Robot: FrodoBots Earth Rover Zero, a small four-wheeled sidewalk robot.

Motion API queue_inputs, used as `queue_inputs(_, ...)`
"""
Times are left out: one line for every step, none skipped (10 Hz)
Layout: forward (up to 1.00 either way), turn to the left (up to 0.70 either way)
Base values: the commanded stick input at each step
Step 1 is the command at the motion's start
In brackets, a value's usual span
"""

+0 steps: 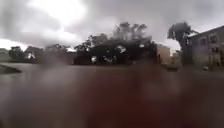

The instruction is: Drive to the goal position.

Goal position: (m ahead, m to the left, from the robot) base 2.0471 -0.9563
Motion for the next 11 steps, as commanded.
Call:
queue_inputs(0.45, 0.0)
queue_inputs(0.45, 0.0)
queue_inputs(0.45, 0.0)
queue_inputs(0.45, 0.0)
queue_inputs(0.45, 0.0)
queue_inputs(0.45, 0.0)
queue_inputs(0.45, 0.0)
queue_inputs(0.45, 0.0)
queue_inputs(0.45, 0.0)
queue_inputs(0.45, 0.0)
queue_inputs(0.45, 0.0)
